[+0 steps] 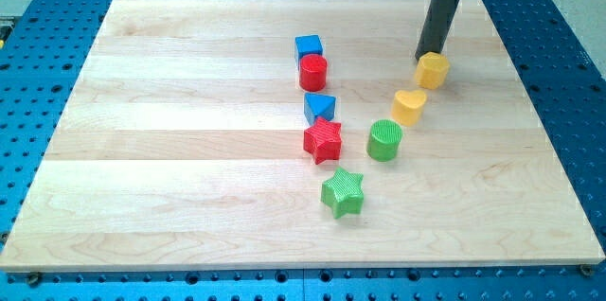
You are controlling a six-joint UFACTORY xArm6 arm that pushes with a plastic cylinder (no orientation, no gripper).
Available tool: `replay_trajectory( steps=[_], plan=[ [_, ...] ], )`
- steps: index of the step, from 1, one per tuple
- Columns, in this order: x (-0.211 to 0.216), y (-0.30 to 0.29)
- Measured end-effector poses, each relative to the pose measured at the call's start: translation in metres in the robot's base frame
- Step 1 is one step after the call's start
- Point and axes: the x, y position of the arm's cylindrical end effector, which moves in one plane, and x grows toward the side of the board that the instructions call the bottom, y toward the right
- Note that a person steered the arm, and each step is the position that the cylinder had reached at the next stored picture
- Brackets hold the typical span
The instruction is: Move the yellow hexagon to the bottom right side of the board
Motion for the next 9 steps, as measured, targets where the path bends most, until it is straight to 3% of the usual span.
replay_trajectory(
  steps=[4,6,9],
  plan=[
    [0.014,0.0],
    [0.095,-0.045],
    [0.072,0.011]
  ],
)
